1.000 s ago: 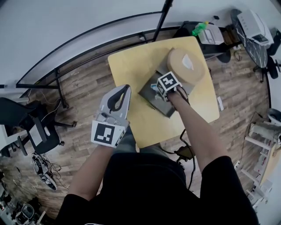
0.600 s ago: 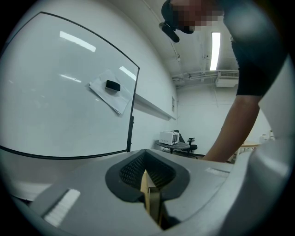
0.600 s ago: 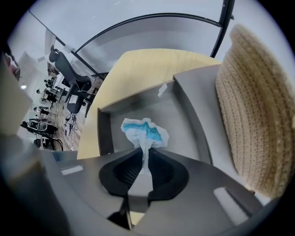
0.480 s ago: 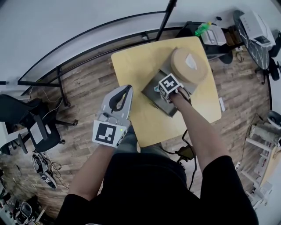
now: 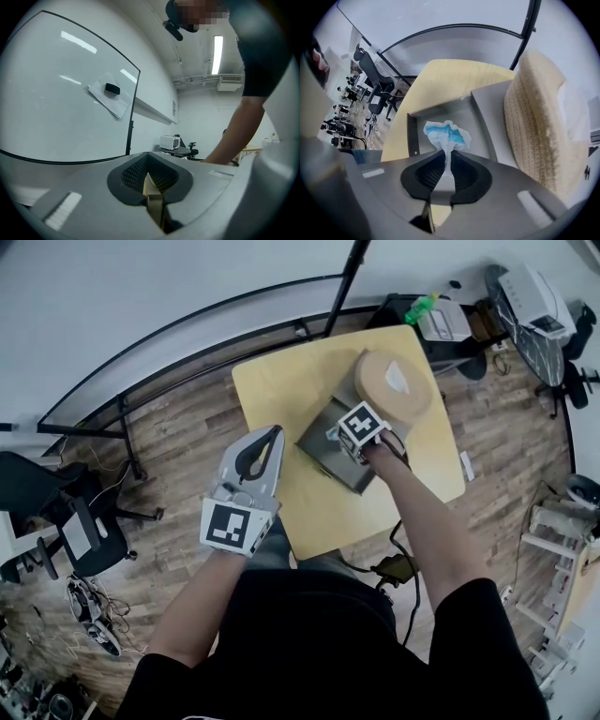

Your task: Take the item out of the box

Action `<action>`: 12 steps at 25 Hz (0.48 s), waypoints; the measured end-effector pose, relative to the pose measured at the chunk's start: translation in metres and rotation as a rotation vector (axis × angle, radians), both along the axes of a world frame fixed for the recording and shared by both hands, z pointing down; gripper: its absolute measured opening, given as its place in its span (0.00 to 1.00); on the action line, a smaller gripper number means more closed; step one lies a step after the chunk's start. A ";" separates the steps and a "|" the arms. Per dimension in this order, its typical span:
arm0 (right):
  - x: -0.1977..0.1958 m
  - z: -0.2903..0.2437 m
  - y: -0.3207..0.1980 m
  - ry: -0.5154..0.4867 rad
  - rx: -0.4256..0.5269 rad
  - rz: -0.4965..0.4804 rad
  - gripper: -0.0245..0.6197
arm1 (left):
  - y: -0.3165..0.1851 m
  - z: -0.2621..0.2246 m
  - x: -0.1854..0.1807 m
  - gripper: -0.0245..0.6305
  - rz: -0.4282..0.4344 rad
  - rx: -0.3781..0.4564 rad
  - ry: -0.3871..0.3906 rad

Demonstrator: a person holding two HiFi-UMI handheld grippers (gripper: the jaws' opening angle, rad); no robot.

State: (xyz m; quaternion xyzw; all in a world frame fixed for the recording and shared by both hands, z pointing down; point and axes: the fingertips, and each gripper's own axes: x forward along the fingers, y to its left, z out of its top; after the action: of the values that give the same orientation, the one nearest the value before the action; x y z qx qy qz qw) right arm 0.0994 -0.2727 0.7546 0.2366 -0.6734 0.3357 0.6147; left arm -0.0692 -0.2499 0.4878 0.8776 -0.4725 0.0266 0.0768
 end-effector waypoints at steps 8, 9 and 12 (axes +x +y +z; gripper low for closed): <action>0.000 -0.088 -0.030 -0.064 0.192 -0.006 0.11 | -0.010 -0.031 0.029 0.04 0.061 0.058 0.026; 0.000 -0.101 -0.034 -0.071 0.224 -0.003 0.11 | -0.012 -0.036 0.032 0.04 0.069 0.069 0.029; 0.002 -0.142 -0.043 -0.092 0.322 0.006 0.11 | -0.017 -0.051 0.043 0.04 0.091 0.110 0.047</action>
State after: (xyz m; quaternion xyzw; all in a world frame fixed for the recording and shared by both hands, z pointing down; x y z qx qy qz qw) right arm 0.1019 -0.3158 0.6128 0.3184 -0.7452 0.2355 0.5365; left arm -0.0257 -0.2673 0.4367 0.9014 -0.4311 -0.0168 0.0382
